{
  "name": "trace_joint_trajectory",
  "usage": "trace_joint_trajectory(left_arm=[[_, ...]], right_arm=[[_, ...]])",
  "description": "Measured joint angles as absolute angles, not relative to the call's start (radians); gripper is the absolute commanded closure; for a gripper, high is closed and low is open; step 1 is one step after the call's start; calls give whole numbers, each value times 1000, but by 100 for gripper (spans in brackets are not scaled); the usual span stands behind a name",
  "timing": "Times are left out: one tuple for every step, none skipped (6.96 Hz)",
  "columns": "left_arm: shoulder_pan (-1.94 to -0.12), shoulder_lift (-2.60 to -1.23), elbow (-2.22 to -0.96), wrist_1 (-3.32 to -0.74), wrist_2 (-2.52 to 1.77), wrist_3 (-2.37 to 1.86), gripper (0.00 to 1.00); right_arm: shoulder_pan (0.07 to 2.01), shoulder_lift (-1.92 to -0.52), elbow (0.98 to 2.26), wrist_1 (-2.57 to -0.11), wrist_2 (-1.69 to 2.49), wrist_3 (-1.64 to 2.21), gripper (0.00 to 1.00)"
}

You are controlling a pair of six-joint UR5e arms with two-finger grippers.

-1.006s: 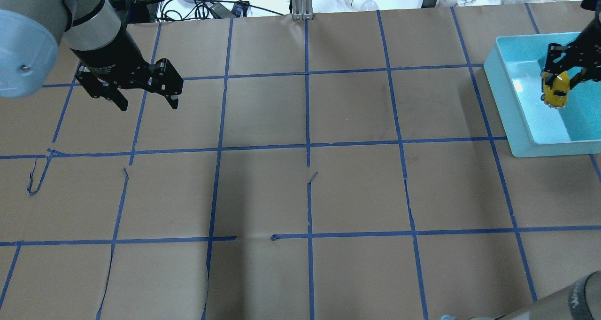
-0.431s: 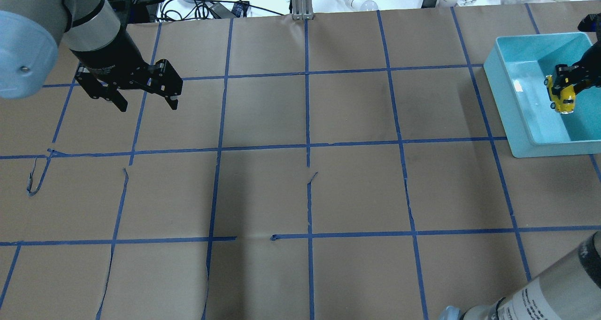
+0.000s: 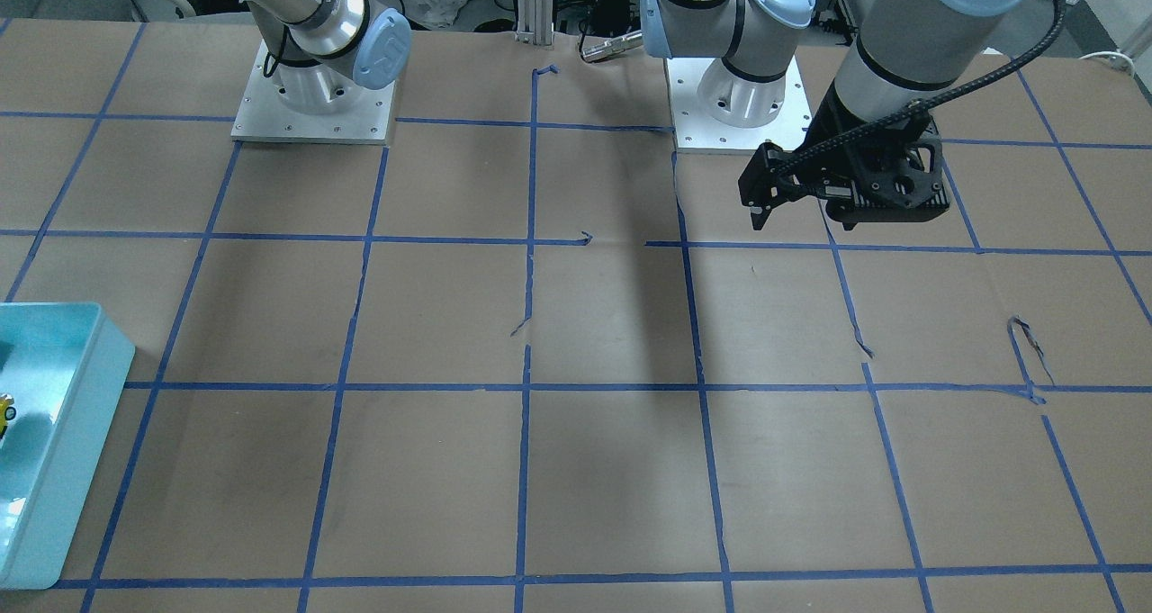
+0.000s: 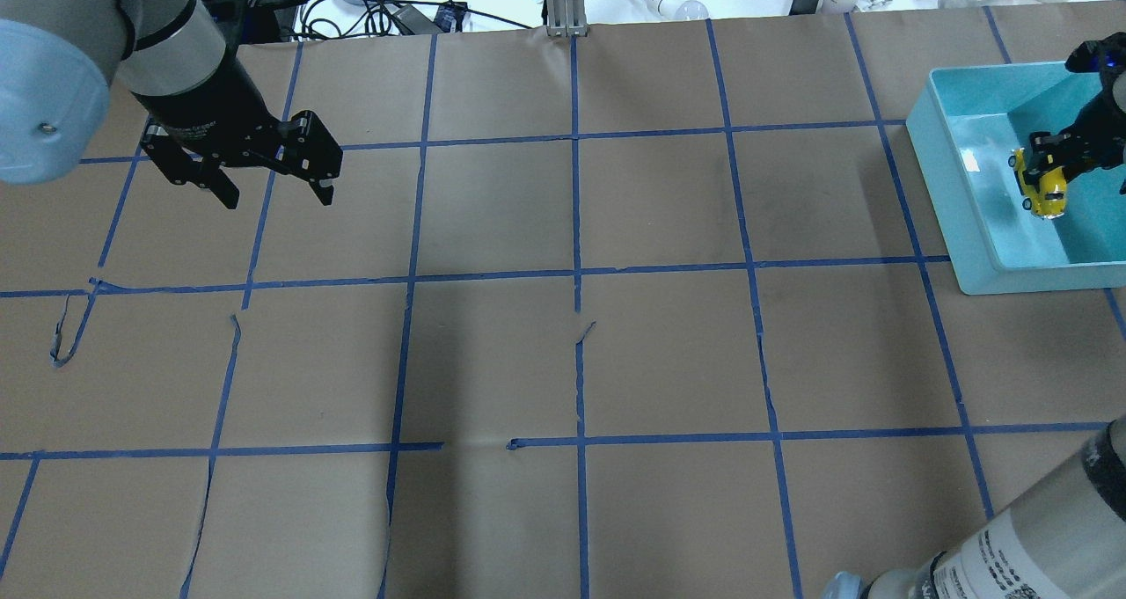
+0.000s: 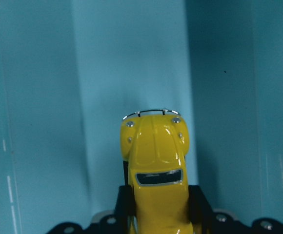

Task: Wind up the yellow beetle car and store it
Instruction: 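Open the right gripper and raise it out of the bin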

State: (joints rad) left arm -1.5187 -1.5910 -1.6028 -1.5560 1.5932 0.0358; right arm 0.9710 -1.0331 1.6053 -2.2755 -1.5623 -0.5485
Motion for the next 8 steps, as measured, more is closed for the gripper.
trace_joint_trajectory(left_arm=[[-1518,-1592,-1602,-1556,1593,35,0],[-1518,-1592,-1602,-1556,1593,36,0],[-1518,-1592,-1602,-1555,1593,37,0],[-1518,-1592,-1601,-1555,1592,38,0],[-1518,-1592,-1601,-1555,1593,38,0],[-1517,-1592,-1602,-1555,1593,38,0],[-1517,-1592,-1602,-1555,1593,37,0],[-1517,-1591,-1603,-1555,1593,37,0]], right_arm=[[971,-1027,1610,-2290,-1562,-554,9],[971,-1028,1610,-2299,-1562,-556,0],[971,-1039,1605,-2301,-1563,-555,0],[975,-1065,1597,-2295,-1563,-550,0],[995,-1105,1589,-2273,-1565,-543,0],[1032,-1161,1586,-2223,-1568,-539,0],[1082,-1227,1586,-2154,-1562,-534,0],[1144,-1293,1586,-2086,-1547,-516,0]])
